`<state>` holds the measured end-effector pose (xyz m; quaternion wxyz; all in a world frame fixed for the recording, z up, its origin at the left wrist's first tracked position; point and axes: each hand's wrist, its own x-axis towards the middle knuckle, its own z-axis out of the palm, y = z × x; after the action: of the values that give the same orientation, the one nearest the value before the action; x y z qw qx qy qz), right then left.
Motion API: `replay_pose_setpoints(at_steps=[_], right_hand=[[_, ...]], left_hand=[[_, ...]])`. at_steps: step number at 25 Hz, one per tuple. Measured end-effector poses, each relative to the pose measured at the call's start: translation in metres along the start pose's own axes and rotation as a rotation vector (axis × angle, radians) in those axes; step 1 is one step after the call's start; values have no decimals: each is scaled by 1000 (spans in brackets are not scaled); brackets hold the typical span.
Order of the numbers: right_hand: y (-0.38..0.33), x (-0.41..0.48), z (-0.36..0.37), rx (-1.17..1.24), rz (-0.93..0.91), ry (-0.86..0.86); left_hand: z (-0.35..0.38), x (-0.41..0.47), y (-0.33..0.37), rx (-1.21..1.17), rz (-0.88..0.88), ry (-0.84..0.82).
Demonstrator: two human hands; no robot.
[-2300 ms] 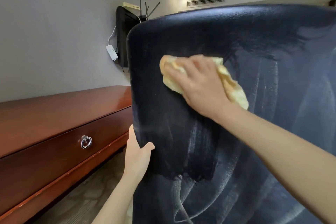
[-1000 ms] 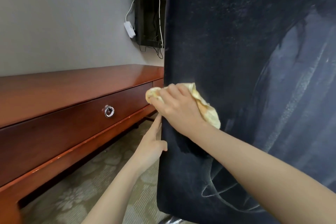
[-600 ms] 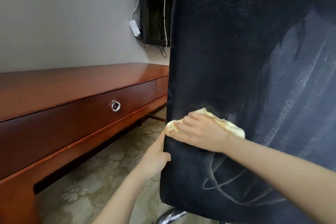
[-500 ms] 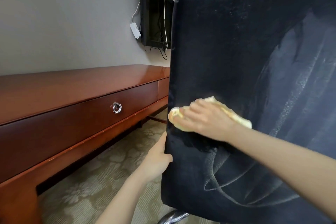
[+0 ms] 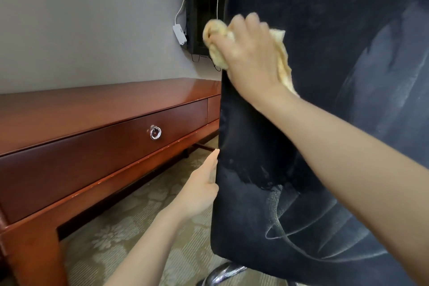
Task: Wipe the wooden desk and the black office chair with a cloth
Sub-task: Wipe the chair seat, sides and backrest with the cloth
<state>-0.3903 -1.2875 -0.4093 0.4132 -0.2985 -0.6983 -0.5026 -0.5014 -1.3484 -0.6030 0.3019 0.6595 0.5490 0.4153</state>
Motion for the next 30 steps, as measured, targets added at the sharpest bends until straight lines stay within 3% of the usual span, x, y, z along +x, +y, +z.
replay_pose_setpoints(at_steps=[3,8,12,17,20,22,24,27,30], right_hand=[[-19,-46,17,-13,-187,13],[-48,-124,36,71,-333,-62],[-71,-188,41,147,-476,-265],[-64,-264,24,154,-796,-608],[-43,-262,10,134,-828,-681],[-27,-250,3,93,-739,-739],[-10,-232,-2,32,-645,-680],[5,-193,-1,-70,-474,-325],[4,-157,14,16,-299,-37]], left_hand=[[-10,-1,-5,72,-21,46],[-28,6,-13,153,-103,190],[-25,5,-13,151,-115,143],[-24,-1,-13,165,-138,42],[-20,0,-16,142,-143,44],[-13,5,-15,118,-146,21],[-4,10,-12,69,-131,-7],[2,14,-11,-22,-125,5],[1,14,-14,-53,-116,24]])
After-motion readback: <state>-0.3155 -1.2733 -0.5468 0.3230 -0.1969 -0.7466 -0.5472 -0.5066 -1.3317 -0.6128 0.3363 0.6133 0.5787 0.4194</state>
